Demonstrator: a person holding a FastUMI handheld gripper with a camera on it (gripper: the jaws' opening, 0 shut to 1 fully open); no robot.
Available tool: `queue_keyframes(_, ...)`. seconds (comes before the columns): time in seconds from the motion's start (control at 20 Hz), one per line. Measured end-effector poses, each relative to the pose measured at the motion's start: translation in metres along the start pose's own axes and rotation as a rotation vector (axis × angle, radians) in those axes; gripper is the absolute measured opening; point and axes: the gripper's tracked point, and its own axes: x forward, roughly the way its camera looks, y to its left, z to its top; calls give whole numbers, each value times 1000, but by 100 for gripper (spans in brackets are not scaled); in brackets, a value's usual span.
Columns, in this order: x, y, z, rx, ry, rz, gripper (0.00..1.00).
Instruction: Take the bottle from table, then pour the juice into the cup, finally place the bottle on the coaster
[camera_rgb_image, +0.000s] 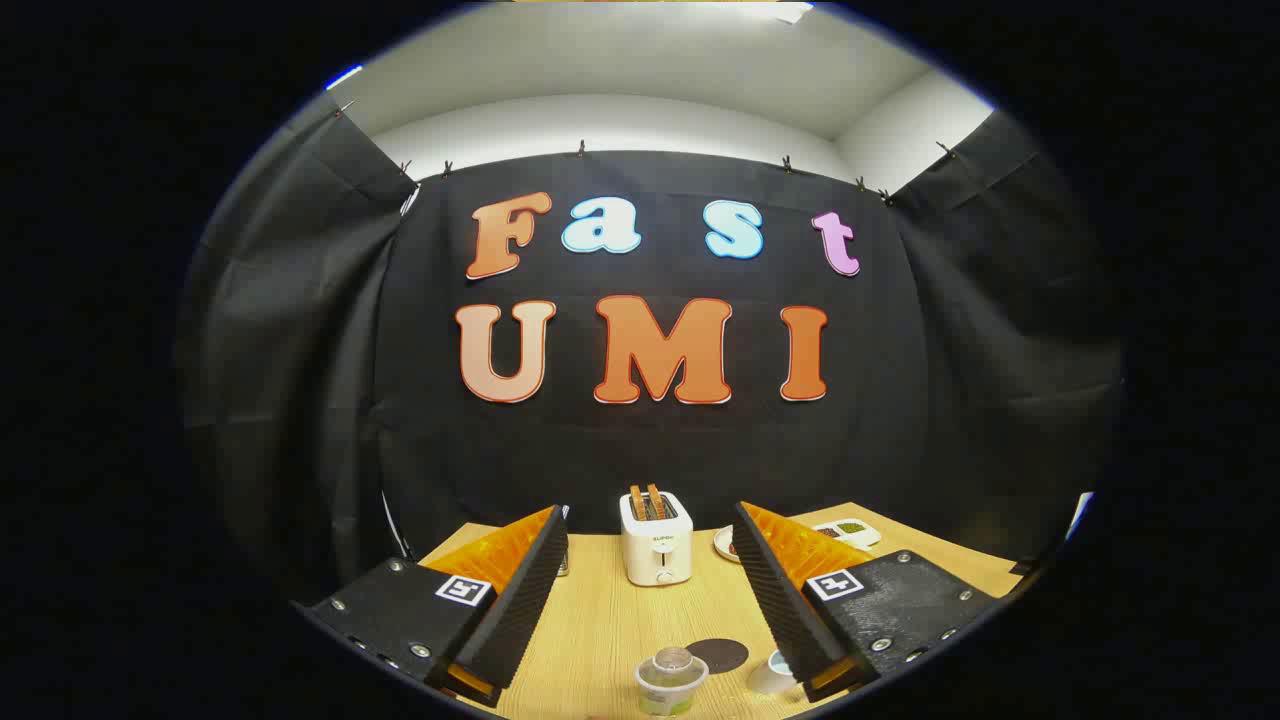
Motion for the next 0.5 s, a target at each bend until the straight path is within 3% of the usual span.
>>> queue_keyframes(0.5,-7,0,2,8,-2,20,99)
